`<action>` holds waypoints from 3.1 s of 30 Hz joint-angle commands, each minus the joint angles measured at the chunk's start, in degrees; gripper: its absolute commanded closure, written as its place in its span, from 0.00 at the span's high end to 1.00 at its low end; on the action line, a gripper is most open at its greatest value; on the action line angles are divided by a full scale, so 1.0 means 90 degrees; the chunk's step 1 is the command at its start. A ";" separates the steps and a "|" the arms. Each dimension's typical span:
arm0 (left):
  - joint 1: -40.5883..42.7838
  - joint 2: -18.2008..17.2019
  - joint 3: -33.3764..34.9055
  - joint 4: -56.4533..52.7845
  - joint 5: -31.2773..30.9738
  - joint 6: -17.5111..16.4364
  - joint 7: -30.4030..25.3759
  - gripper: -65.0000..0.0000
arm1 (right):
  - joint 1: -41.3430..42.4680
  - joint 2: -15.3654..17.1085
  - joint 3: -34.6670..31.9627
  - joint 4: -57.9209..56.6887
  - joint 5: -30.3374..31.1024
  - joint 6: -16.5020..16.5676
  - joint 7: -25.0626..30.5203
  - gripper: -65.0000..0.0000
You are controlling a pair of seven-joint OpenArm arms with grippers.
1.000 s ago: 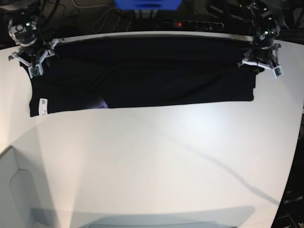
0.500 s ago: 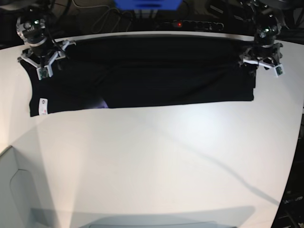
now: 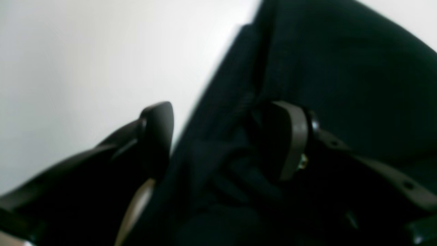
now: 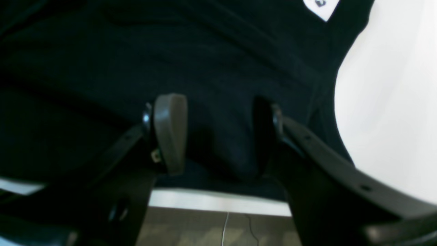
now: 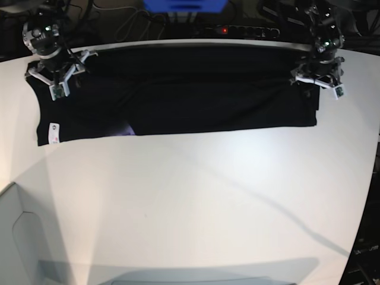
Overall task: Fold the T-shirt properly
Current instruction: 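Pull the folded strip with both grippers toward the arms and smooth it, then grasp the strip's end with the left gripper and fold it toward the right gripper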
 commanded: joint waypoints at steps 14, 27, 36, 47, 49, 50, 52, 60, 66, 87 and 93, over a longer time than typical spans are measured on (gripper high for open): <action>0.0049 -0.0045 0.0132 0.0074 -0.0031 -0.0005 0.0029 0.10 | 0.0017 0.0064 0.0039 -0.0201 0.0036 0.0018 0.0116 0.48; 0.0244 -0.0005 -0.0308 0.1598 -0.0031 -0.0005 0.0048 0.00 | 0.0329 0.0103 0.0059 -0.0797 0.0027 0.0018 0.0175 0.48; 0.0498 0.0825 0.0815 0.2203 0.0037 0.0014 0.0038 0.00 | 0.0388 0.0074 0.0030 -0.0788 0.0027 0.0018 0.0175 0.48; 0.0439 0.1079 0.3160 0.2194 0.0477 0.0053 0.0038 0.00 | 0.0398 0.0094 0.0030 -0.0788 0.0027 0.0018 0.0175 0.48; 0.0351 0.1079 0.3629 0.2184 0.0750 0.0053 0.0029 0.00 | 0.0417 0.0103 0.0030 -0.0788 0.0027 0.0018 0.0175 0.48; 0.0283 0.1079 0.3804 0.2184 0.0848 0.0053 0.0029 0.00 | 0.0456 0.0103 0.0030 -0.0788 0.0027 0.0018 0.0165 0.48; 0.0166 0.1079 0.4176 0.2086 0.1004 0.0053 0.0029 0.00 | 0.0486 0.0103 0.0030 -0.0788 0.0027 0.0018 0.0135 0.48; -0.0293 0.1079 0.5064 0.1324 0.1249 0.0053 0.0029 0.00 | 0.0486 0.0103 0.0030 -0.0788 0.0027 0.0018 0.0165 0.48; -0.0762 0.1079 0.5670 0.0816 0.1249 0.0063 0.0029 0.00 | 0.0583 0.0103 0.0030 -0.0788 0.0027 0.0018 0.0135 0.48; -0.1075 0.0971 0.6373 0.1402 0.1190 0.0034 0.0458 0.67 | 0.0613 0.0103 0.0030 -0.0788 0.0027 0.0018 0.0135 0.48; -0.0821 0.0434 0.6305 0.2135 0.1200 0.0053 0.0400 0.67 | 0.0613 0.0103 0.0030 -0.0758 0.0036 0.0018 0.0135 0.48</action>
